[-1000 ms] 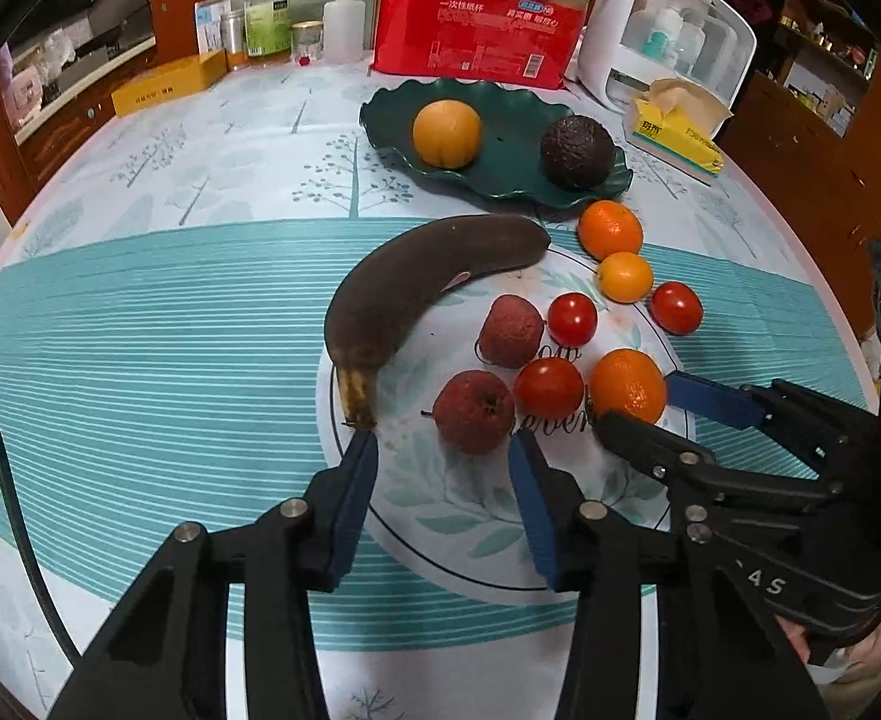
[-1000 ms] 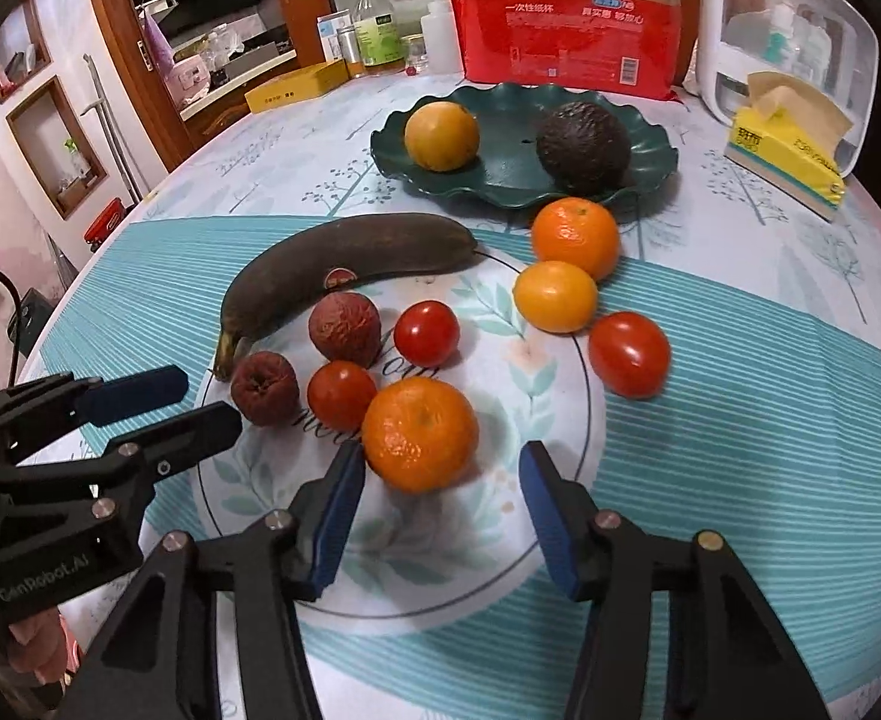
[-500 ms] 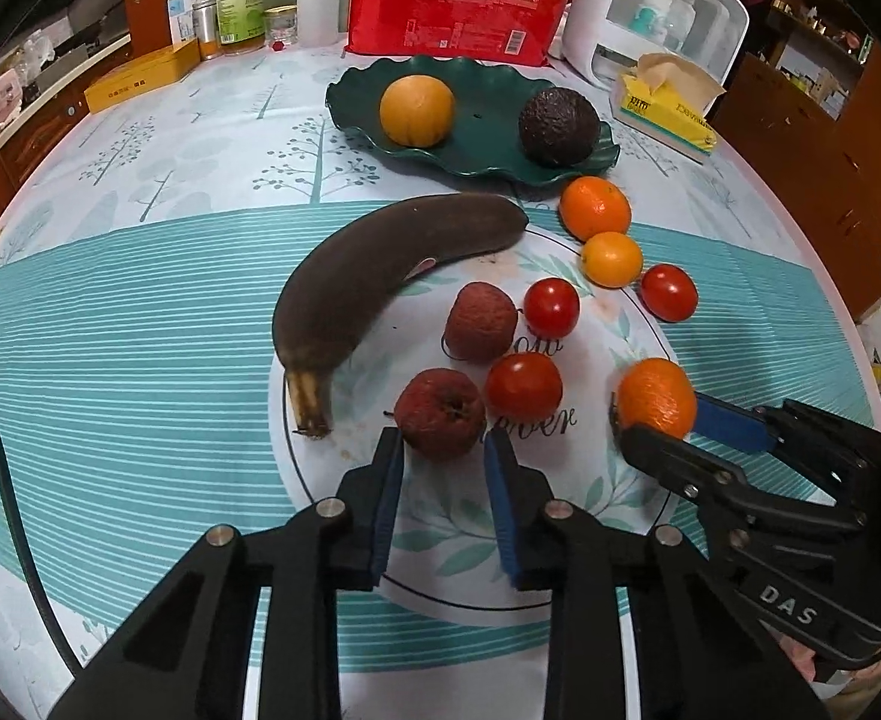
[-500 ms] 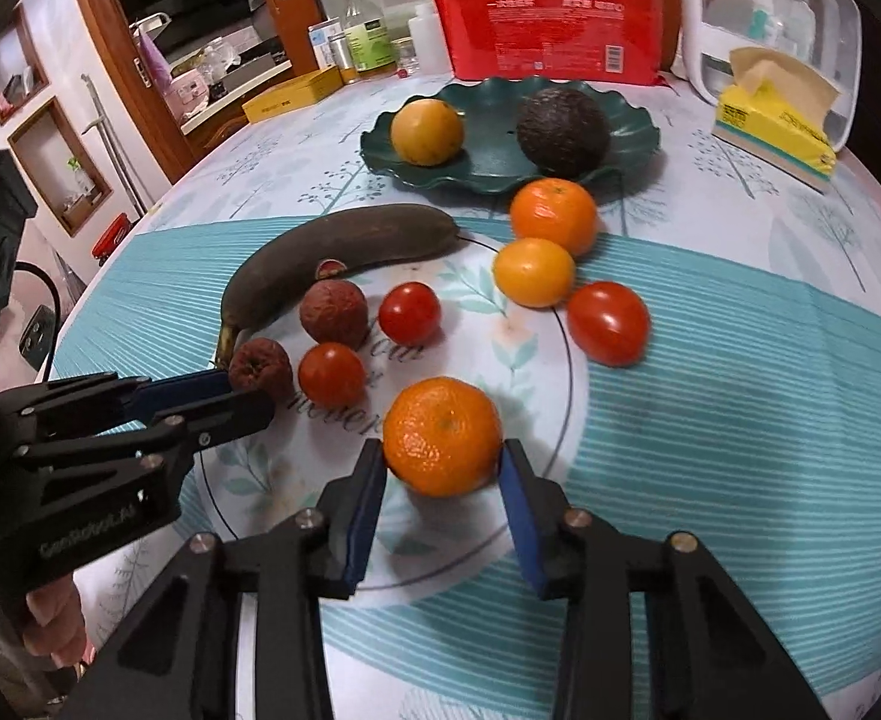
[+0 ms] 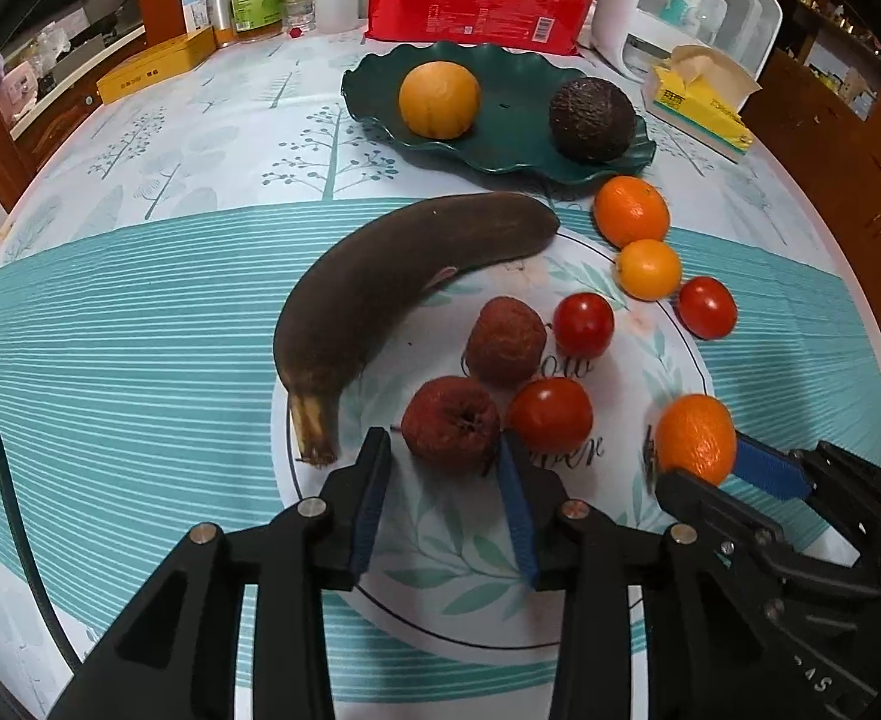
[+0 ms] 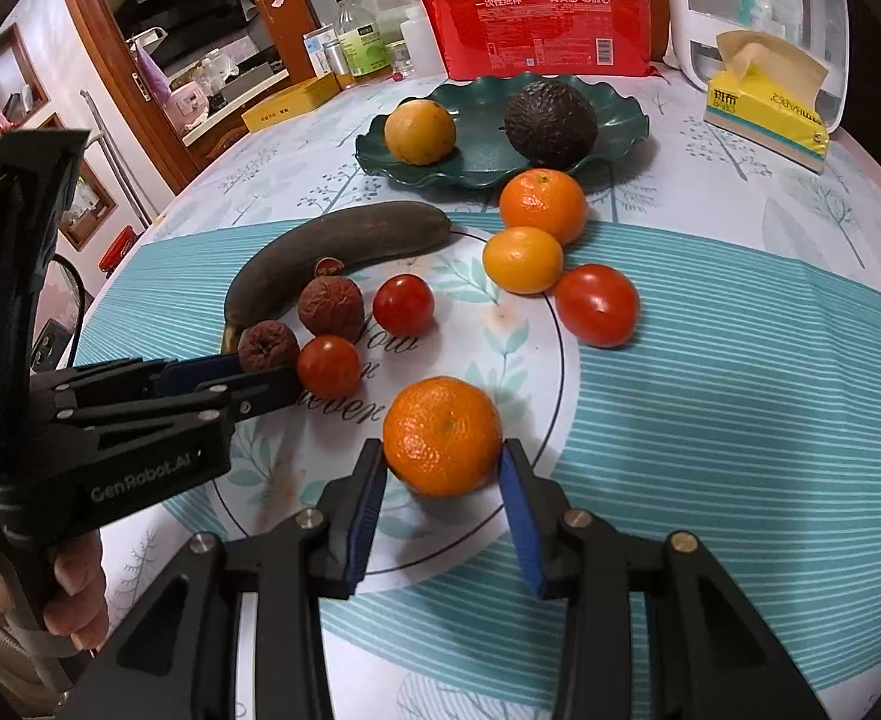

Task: Organize fruits
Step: 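Close the left gripper on the red lychee beside the banana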

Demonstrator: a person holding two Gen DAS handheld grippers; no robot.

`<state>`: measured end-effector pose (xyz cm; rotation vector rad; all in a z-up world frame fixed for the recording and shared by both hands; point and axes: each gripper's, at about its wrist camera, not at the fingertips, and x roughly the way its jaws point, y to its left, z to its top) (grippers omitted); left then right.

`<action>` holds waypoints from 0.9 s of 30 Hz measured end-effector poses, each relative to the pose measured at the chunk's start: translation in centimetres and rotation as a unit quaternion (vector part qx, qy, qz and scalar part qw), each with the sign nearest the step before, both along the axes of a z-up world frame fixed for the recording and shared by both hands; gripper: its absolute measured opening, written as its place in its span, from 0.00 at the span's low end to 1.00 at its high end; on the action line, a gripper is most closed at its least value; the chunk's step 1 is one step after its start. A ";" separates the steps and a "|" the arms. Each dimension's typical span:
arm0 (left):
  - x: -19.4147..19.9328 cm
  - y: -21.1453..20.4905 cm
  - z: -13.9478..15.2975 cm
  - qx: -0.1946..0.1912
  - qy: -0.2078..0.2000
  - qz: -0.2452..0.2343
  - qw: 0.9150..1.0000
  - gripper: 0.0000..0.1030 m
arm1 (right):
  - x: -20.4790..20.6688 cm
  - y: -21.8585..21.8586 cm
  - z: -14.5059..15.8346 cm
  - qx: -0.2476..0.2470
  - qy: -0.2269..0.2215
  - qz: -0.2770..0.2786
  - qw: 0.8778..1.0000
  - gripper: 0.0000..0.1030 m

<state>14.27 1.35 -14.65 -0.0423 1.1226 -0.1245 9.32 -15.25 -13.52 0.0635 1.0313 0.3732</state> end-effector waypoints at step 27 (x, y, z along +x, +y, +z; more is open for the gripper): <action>-3.9 -0.6 5.8 0.018 -0.073 -0.020 0.997 0.30 | -2.1 0.9 2.8 0.003 -0.017 0.013 1.000 0.37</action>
